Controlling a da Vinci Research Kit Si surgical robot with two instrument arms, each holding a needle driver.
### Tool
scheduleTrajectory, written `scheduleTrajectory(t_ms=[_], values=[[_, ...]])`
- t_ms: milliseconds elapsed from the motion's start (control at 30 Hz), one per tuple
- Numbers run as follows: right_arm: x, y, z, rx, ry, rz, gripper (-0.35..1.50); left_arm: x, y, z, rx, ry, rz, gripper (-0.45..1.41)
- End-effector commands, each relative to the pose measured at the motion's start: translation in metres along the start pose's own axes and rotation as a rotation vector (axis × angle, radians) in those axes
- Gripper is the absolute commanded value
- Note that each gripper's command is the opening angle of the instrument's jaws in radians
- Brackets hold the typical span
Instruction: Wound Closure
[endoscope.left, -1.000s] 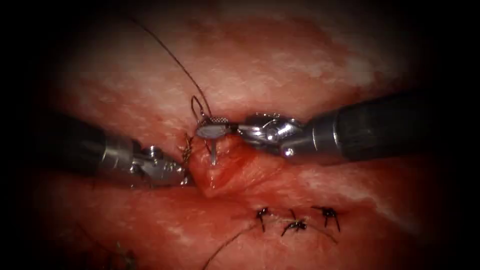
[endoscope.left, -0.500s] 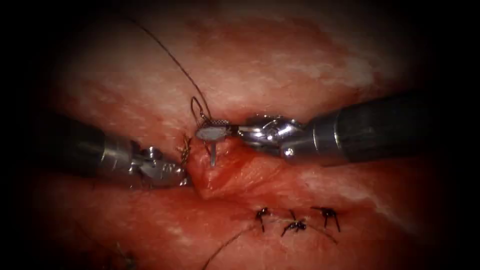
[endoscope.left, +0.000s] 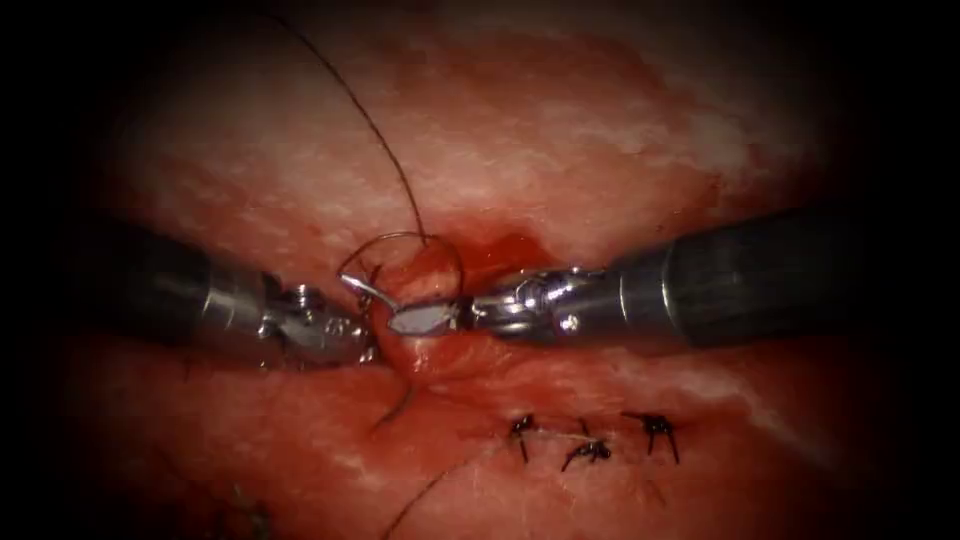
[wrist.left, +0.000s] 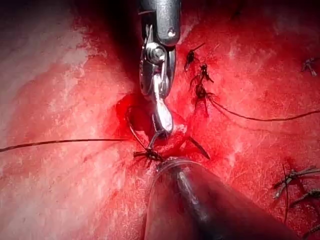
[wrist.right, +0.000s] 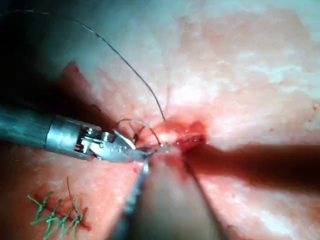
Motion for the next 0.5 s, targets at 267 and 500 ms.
scheduleTrajectory(t_ms=[267,500], values=[[0.0001,0.0004,0.0006,0.003,0.009,0.015,-0.35,-0.0004,0.0005,0.0007,0.0,-0.001,0.001,-0.45],[0.0028,0.002,-0.0013,-0.054,0.197,-0.117,1.05,-0.0003,0.0005,0.0006,-0.001,-0.001,0.0,-0.45]])
